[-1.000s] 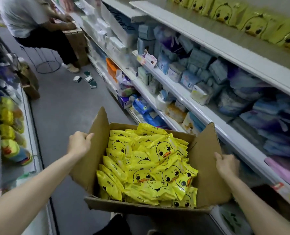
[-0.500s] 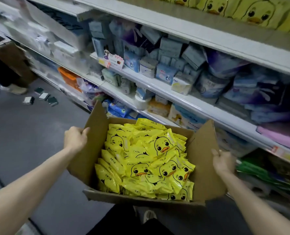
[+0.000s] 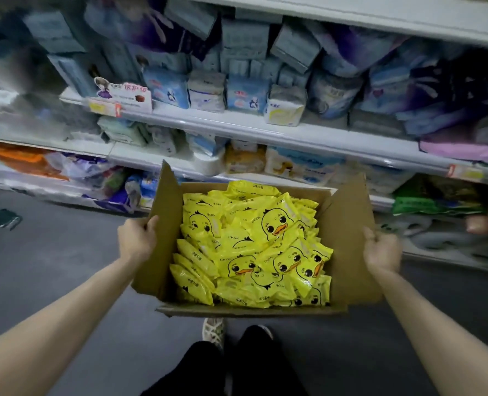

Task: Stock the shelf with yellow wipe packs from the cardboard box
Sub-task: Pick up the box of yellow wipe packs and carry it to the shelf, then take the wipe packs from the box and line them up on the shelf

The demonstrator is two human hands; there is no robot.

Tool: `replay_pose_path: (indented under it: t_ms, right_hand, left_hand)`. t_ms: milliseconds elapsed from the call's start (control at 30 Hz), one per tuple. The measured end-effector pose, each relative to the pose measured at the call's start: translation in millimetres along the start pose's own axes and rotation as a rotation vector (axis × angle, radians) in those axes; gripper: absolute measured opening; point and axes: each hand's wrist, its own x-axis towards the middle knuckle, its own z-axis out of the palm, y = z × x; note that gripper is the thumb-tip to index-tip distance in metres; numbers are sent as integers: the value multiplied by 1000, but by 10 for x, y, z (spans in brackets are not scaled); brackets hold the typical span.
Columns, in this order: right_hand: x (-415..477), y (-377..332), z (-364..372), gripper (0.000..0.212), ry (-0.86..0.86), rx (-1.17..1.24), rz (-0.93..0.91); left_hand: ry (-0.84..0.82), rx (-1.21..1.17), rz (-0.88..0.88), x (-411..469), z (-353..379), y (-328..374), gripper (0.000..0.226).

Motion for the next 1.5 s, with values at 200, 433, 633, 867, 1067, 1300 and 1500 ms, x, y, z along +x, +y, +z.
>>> replay_pose_path:
  t_ms: [200, 433, 633, 867, 1067, 1300, 1500]
  right_hand:
    - [-218, -90, 192, 43, 67, 42, 88]
    - [-182, -38, 405, 40, 63, 2, 92]
    - [-147, 67, 510, 38, 108, 4, 121]
    - [-64, -8, 513, 35, 123, 36, 135]
    - [-87, 59, 520, 37, 134, 73, 171]
    - [-220, 85, 513, 37, 59, 59, 170]
    - [-301, 123, 526, 33, -10, 1, 138]
  left_hand:
    - [-70, -7, 3, 329, 33, -59, 38]
    - [-99, -46, -30, 433, 208, -138, 37]
    - [-126, -31, -19, 555, 342, -119, 36]
    - [-139, -23, -2, 673, 376, -51, 38]
    - [-142, -68, -56, 653, 378, -35, 37]
    - [-164, -94, -59, 544, 394, -139, 38]
    - [-218, -77, -47, 475, 388, -243, 37]
